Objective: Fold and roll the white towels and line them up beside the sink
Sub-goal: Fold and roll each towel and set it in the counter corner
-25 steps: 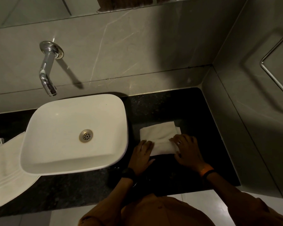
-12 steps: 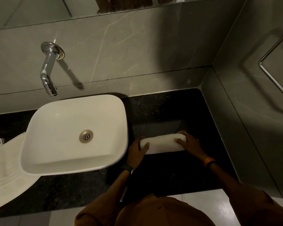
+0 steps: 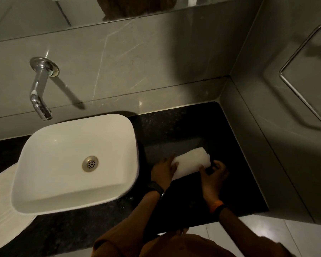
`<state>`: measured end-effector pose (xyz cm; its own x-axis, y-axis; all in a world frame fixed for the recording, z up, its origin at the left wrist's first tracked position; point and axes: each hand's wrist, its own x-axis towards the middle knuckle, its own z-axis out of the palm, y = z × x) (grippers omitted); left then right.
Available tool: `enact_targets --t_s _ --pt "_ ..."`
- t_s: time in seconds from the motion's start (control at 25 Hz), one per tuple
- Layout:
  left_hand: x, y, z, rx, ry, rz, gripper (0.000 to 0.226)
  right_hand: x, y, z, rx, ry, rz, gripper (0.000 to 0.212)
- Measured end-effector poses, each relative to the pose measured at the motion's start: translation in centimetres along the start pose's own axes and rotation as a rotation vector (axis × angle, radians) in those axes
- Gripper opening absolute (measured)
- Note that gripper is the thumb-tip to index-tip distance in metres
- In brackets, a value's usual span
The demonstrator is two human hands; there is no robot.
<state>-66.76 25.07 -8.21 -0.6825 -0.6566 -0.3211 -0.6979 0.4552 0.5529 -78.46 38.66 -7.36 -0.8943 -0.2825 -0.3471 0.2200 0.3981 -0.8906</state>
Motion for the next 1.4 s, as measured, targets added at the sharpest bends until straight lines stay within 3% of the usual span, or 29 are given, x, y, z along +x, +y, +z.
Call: enact_targets --t_s 0.16,0.32,0.52,0.64,0.8,0.92,1.04,1.12,1.24,1.32,1.4 --pt "1.6 4.3 2.5 -0.201 0.067 -0.209 0.040 1.1 0.7 0.7 -0.040 -0.122 -0.012 0.031" --pt "6.0 8.1 3.6 -0.604 -0.042 -0.212 0.036 7.8 -0.6 1.1 -0.175 -0.110 -0.055 0.038" --pt "14.7 12.6 3.3 -0.687 -0.033 -0.044 0.054 18.0 -4.0 1.9 -0.165 -0.133 -0.164 0.039" --pt "18.4 14.1 4.4 -0.848 -0.094 -0.103 0.061 22.0 -5.3 2.2 -0.203 -0.100 -0.258 0.042" --pt "21.6 16.3 6.1 -1.098 -0.098 -0.150 0.065 24.9 -5.6 2.3 -0.388 -0.170 -0.529 0.045" --pt "23.2 16.6 6.6 -1.143 -0.092 -0.181 0.067 27.0 -6.1 2.6 -0.261 -0.203 -0.454 0.038" --pt "23.7 15.9 5.9 -1.007 -0.097 -0.109 0.064 27.7 -7.2 2.9 -0.212 -0.202 -0.334 0.034" --pt "23.1 15.1 4.0 -0.787 -0.026 0.001 0.055 27.0 -7.3 2.6 -0.416 -0.197 -0.501 0.038" --pt "21.5 12.2 0.1 -0.232 0.122 0.231 0.055 25.0 -7.7 2.9 -0.709 -0.096 -0.813 0.040" --pt "20.1 9.4 -3.3 0.125 0.230 0.374 0.058 22.4 -9.0 4.6 -0.847 -0.117 -0.894 0.050" --pt "17.9 6.0 -7.2 0.313 0.321 0.414 0.062 18.8 -10.7 7.3 -0.975 -0.163 -0.920 0.064"
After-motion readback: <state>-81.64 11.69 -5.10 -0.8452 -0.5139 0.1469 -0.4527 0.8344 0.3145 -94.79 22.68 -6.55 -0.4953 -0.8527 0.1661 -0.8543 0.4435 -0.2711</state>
